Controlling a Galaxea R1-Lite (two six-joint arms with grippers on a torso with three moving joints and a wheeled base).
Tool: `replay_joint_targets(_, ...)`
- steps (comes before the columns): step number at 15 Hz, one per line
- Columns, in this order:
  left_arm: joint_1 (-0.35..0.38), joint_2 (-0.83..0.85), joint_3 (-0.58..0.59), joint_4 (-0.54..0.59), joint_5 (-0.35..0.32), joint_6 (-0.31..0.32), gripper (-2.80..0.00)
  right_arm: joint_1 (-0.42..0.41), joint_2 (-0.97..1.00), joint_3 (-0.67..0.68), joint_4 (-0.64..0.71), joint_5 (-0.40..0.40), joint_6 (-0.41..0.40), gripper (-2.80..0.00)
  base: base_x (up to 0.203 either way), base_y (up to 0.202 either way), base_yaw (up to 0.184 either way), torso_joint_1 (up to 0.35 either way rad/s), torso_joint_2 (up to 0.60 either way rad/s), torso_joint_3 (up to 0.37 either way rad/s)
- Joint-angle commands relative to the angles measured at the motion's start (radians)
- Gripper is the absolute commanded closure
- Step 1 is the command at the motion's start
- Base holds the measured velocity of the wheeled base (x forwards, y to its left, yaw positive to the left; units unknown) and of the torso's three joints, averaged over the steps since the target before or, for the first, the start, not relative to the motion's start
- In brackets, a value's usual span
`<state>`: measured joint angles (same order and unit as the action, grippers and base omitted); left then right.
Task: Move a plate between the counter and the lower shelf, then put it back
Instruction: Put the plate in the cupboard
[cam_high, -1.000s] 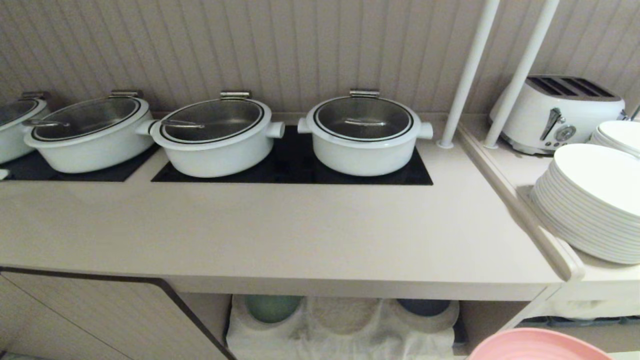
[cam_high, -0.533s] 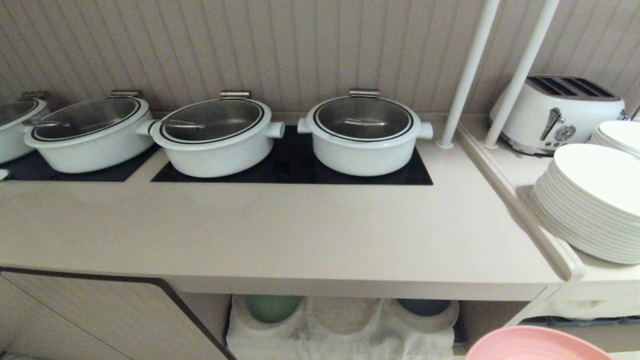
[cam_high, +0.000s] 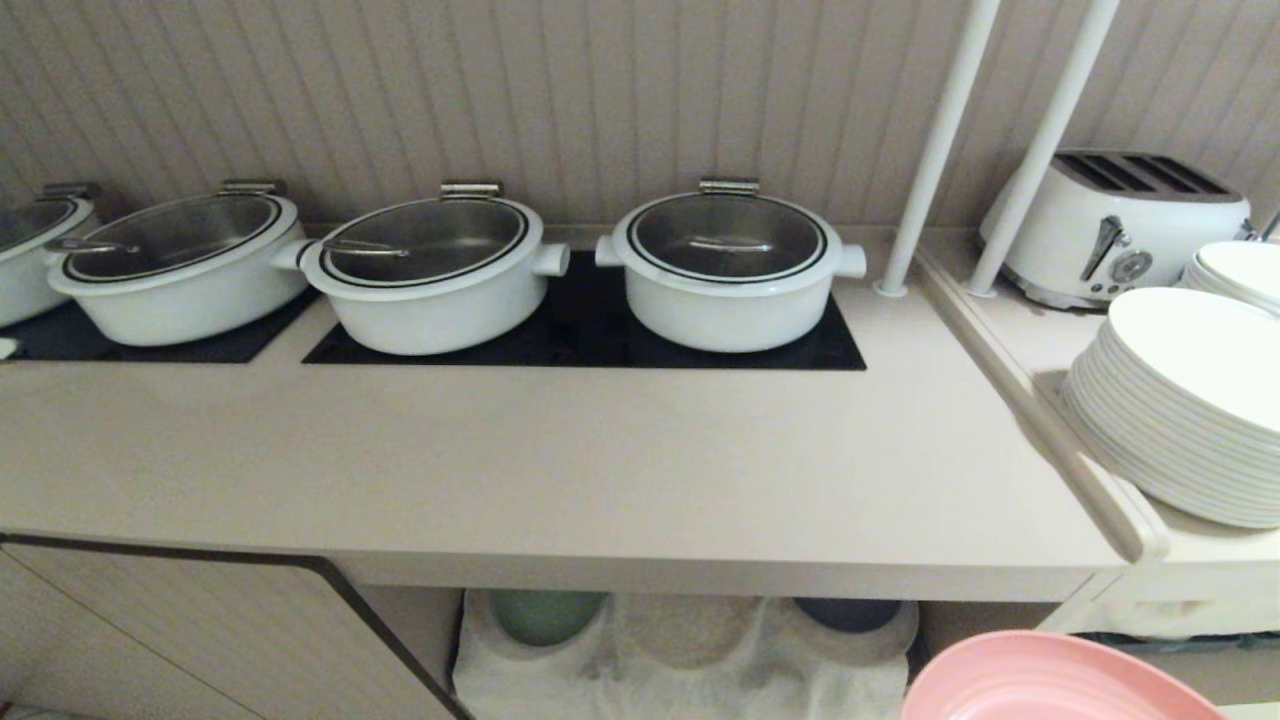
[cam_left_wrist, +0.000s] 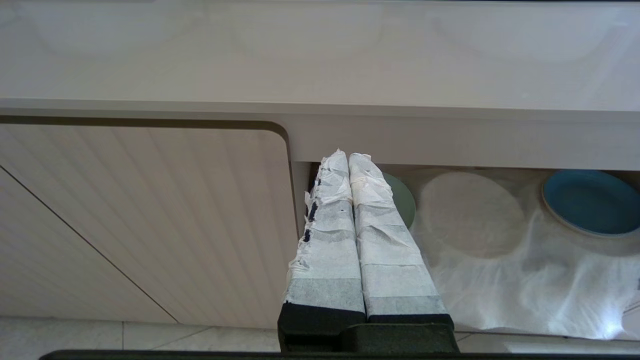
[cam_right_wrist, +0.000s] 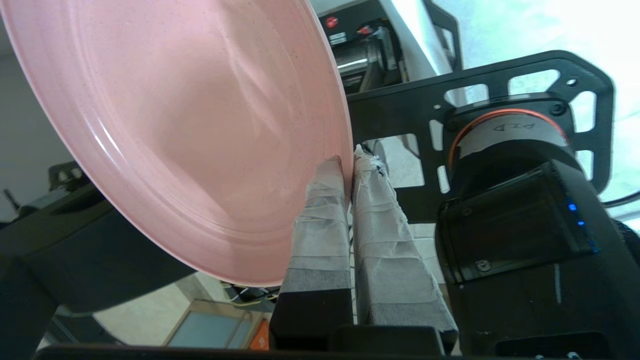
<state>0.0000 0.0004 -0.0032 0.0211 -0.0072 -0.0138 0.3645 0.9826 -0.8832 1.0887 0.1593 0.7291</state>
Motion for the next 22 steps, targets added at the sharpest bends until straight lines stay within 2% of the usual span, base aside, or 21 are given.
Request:
replay_joint_targets(1, 0.0, 0.0, 0.0, 0.0, 0.0, 0.0, 0.0, 0.001, 0.014, 0.005, 0.005, -0.004, 0.012, 0.0, 0.0, 0.0, 0.0, 0.0, 0.0, 0.0)
replay_joint_targets(7, 0.0, 0.0, 0.0, 0.0, 0.0, 0.0, 0.0, 0.001, 0.029, 0.006, -0.03, -0.01, 0.029, 0.0, 0.0, 0.0, 0.0, -0.011, 0.02, 0.013)
replay_joint_targets(22, 0.0, 0.0, 0.0, 0.0, 0.0, 0.0, 0.0, -0.001, 0.021, 0.004, -0.027, -0.009, 0.029, 0.0, 0.0, 0.0, 0.0, -0.152, 0.32, 0.166)
